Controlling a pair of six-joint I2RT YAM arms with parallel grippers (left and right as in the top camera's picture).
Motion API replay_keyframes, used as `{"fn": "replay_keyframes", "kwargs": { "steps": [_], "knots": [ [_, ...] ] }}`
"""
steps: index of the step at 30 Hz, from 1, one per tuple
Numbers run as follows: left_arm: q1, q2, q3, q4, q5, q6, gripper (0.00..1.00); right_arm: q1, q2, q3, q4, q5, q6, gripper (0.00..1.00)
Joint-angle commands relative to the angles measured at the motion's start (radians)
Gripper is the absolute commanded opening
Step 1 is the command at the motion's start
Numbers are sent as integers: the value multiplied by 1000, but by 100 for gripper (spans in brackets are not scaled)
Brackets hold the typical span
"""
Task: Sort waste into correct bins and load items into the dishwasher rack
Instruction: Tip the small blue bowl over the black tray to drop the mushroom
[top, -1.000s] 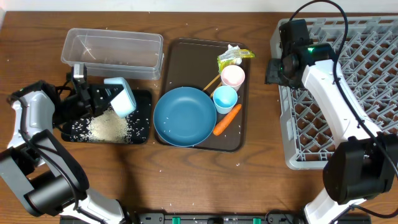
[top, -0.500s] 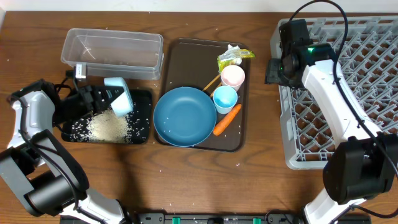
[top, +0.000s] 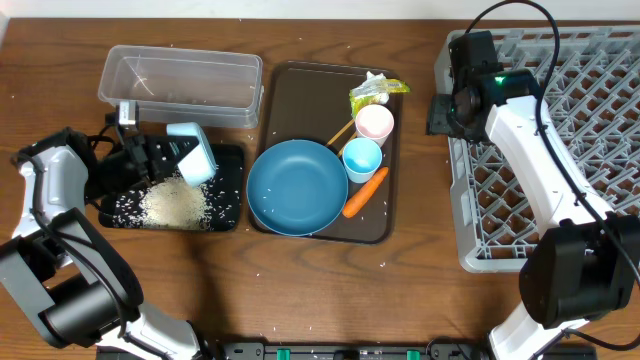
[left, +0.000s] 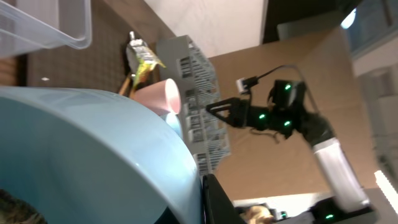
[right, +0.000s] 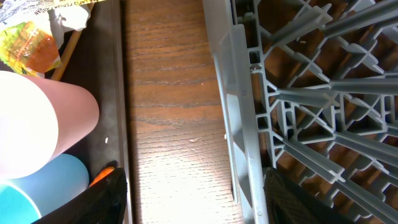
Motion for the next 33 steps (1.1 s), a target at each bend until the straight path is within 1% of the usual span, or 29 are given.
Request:
{"fn": "replay_keyframes", "kwargs": {
  "steps": [1, 5, 9, 11, 12, 13, 15, 16, 17, 19, 22, 24, 25, 26, 27, 28, 29, 30, 31, 32, 33],
  "knots": [
    [0, 6, -4, -5, 48, -76, 6, -5, -12, -6, 0, 7, -11, 65],
    [0, 6, -4, 30, -53, -76, 6, -5, -12, -6, 0, 6, -11, 65],
    [0, 6, -4, 68, -228, -77, 6, -5, -12, -6, 0, 7, -11, 65],
    [0, 6, -4, 78, -273, -121, 6, -5, -12, -6, 0, 7, -11, 65],
    [0, 6, -4, 80, -268, -174, 6, -5, -12, -6, 0, 7, -12, 65],
    [0, 6, -4, 79, -231, -274, 6, -5, -12, -6, 0, 6, -11, 65],
    [0, 6, -4, 67, -122, -428, 6, -5, -12, -6, -1, 6, -11, 65],
    [0, 6, -4, 69, -69, -455, 6, -5, -12, -6, -1, 6, -11, 65],
    [0, 6, -4, 80, -40, -454, 6, -5, -12, -6, -1, 6, -11, 65],
    [0, 6, -4, 108, -40, -455, 6, -5, -12, -6, -1, 6, -11, 65],
    [0, 6, -4, 117, -94, -455, 6, -1, -12, -6, -1, 6, -11, 65],
    [0, 6, -4, 140, -174, -469, 6, 1, -12, -6, -1, 7, -11, 65],
    [0, 6, -4, 138, -194, -508, 6, 1, -12, -6, 0, 6, -11, 65],
    [0, 6, -4, 110, -182, -585, 6, 1, -12, -6, 0, 6, -11, 65],
    [-5, 5, -4, 59, -122, -639, 6, 1, -12, -6, -1, 6, -11, 65],
    [-9, 4, -4, 29, -45, -621, 6, 1, -12, -6, -4, 6, -11, 64],
    [-14, 3, -4, 26, 24, -565, 6, 1, -12, -6, -6, 7, -11, 65],
    [-14, 3, -4, 47, 39, -521, 6, 1, -12, -6, -7, 7, -11, 65],
    [-13, 4, -4, 94, 0, -497, 6, 1, -12, -6, -6, 7, -11, 65],
    [-11, 5, -4, 142, -85, -501, 6, 1, -12, -6, -4, 7, -11, 65],
    [-11, 5, -4, 188, -213, -525, 6, 1, -12, -6, -1, 6, -11, 65]
  ]
}}
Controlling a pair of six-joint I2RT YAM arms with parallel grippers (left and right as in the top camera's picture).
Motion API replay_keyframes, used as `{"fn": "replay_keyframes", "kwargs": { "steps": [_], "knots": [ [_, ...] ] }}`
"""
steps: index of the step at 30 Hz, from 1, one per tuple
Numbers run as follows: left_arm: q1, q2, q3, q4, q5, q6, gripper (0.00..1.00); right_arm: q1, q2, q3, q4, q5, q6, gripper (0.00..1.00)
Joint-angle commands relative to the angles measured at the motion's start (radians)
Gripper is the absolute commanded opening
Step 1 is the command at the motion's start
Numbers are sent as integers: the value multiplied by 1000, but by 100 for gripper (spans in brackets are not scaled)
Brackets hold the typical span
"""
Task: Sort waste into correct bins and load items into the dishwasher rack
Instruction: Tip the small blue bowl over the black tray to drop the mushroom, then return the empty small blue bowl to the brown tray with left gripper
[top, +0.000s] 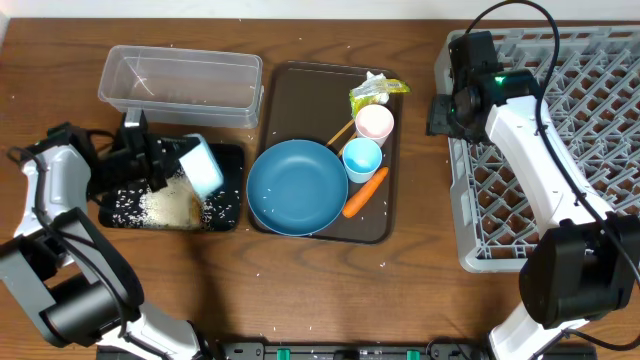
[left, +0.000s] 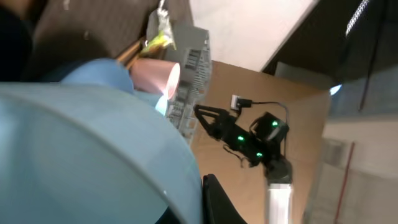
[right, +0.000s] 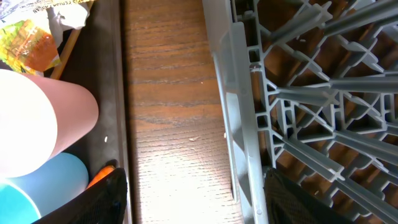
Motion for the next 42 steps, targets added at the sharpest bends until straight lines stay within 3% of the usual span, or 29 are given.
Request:
{"fn": "replay_keyframes", "kwargs": {
  "steps": [1, 3, 12, 16, 20, 22, 25, 28, 33, 42],
  "knots": [
    [0, 5, -2, 66, -240, -43, 6, 1, -12, -6, 5, 6, -11, 65],
    [-8, 5, -2, 48, -346, -128, 7, 1, -12, -6, 4, 7, -12, 65],
    [-117, -57, 87, 81, -298, -120, 6, 2, -12, -6, 14, 6, -11, 65],
    [-219, -146, 181, 169, -369, -122, 6, 2, -12, -6, 13, 6, -11, 65],
    [-394, -233, 277, 304, -662, -151, 6, 2, -12, -6, 14, 7, -11, 65],
    [-510, -265, 290, 392, -883, -149, 6, 2, -12, -6, 14, 7, -11, 65],
    [-694, -267, 289, 515, -1199, -79, 6, 2, -12, -6, 13, 7, -12, 66],
    [-872, -206, 288, 626, -1408, 36, 6, 2, -12, -6, 8, 7, -12, 65],
    [-1007, -53, 288, 692, -1512, 147, 6, 2, -12, -6, -9, 8, -12, 66],
    [-996, 171, 288, 694, -1461, 131, 6, 2, -12, -12, -10, 11, -20, 67]
  ]
}}
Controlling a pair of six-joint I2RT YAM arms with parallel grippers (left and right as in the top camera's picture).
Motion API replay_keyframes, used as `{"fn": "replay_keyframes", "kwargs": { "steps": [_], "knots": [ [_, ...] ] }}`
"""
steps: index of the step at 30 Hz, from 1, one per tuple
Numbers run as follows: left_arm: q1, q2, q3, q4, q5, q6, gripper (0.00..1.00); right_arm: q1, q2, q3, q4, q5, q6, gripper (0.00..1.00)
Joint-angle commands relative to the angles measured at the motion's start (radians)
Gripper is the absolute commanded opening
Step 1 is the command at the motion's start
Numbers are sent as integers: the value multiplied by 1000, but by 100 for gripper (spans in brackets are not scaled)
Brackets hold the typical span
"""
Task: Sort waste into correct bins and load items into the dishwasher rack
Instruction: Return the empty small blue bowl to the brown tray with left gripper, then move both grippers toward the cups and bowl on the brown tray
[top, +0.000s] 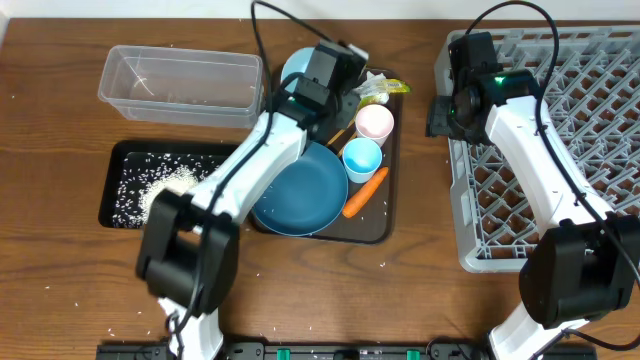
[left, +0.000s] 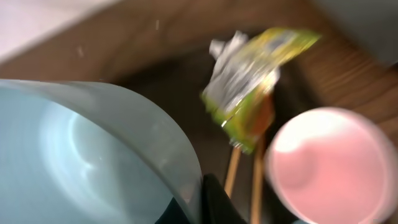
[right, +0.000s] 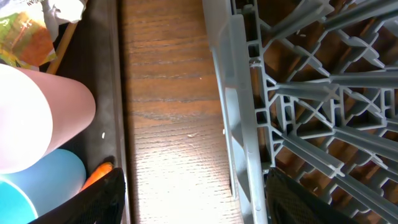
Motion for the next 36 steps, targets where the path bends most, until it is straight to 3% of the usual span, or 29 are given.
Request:
{"fn": "replay_keyframes", "kwargs": {
  "steps": [1, 8, 13, 17, 28, 36],
  "knots": [
    [8, 39, -1, -1, -22, 20, 6, 1, -12, -8, 3, 10, -16, 67],
    [8, 98, -1, -14, -23, -37, 9, 1, -12, -8, 2, 10, -16, 67],
    [7, 98, -1, -15, -23, -43, 40, 2, -12, -8, 2, 10, -16, 68],
    [8, 98, -1, -24, -29, -43, 52, 1, -12, -8, 3, 10, -16, 68],
    [15, -136, 12, -204, -72, -47, 66, 11, -12, -8, 123, -126, -36, 69],
    [15, -350, 12, -311, -72, -69, 68, 85, -7, -8, 282, -177, -39, 68]
  ]
}}
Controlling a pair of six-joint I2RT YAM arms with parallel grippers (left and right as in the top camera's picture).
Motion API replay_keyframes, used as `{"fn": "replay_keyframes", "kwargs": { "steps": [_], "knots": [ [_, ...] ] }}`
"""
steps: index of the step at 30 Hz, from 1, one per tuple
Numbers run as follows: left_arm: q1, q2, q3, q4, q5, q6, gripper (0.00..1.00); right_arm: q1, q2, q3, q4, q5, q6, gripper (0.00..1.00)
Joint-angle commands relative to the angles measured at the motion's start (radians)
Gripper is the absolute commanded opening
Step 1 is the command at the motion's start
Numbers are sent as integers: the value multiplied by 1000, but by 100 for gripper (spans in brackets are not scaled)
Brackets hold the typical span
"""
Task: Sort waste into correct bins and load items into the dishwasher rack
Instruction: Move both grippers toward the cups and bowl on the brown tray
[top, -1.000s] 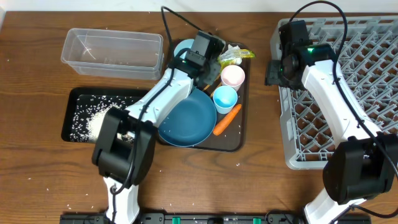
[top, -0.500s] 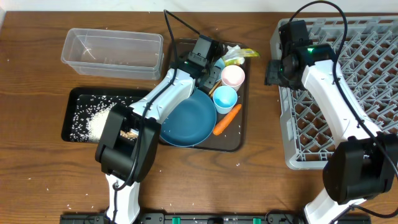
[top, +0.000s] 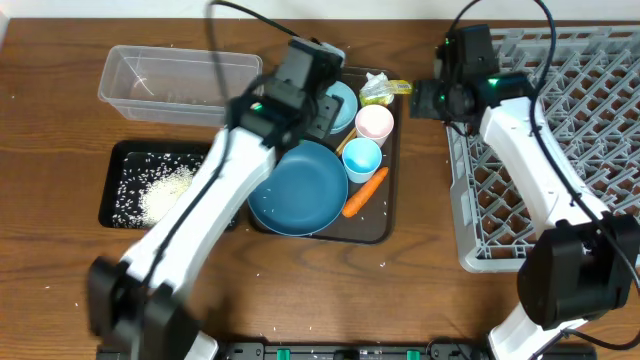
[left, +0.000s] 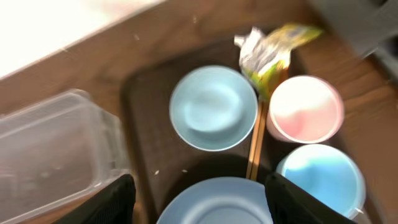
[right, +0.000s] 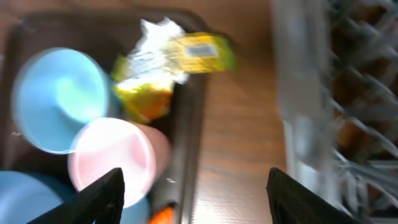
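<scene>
A small light blue bowl sits upright at the far end of the brown tray. My left gripper hangs open just above it, holding nothing. On the same tray lie a big blue plate, a pink cup, a blue cup, a carrot, chopsticks and a yellow wrapper. My right gripper is open over the gap between the tray and the grey dishwasher rack.
A clear plastic container stands at the back left. In front of it a black tray holds a heap of rice, with grains scattered around. The rack fills the right side of the table.
The left gripper let go of the light blue bowl, which now rests on the brown tray's far end. The right gripper moved left from the rack's edge toward the wrapper.
My left gripper held the light blue bowl tipped over the black tray, where rice lay heaped. Later it held the bowl at the brown tray's far corner. Now the bowl stands there, released. The right arm stayed by the rack until its last shift left.
</scene>
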Motion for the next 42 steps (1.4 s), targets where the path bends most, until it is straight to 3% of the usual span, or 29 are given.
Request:
{"fn": "replay_keyframes", "kwargs": {
  "steps": [1, 6, 13, 30, 42],
  "knots": [
    [5, -51, 15, -29, -16, -28, 68, 54, 0, -3, 44, -31, -15, 67],
    [5, -69, 14, -82, -16, -28, 74, 117, 45, -3, 111, -3, -7, 67],
    [5, -68, 0, -149, -16, -28, 74, 131, 92, -3, 35, 10, 42, 66],
    [5, 30, -10, -145, 75, -81, 74, 41, 86, -2, -11, -47, 90, 64],
    [5, 45, -10, -145, 75, -89, 75, 63, 131, -2, -14, -48, 96, 63]
  ]
}}
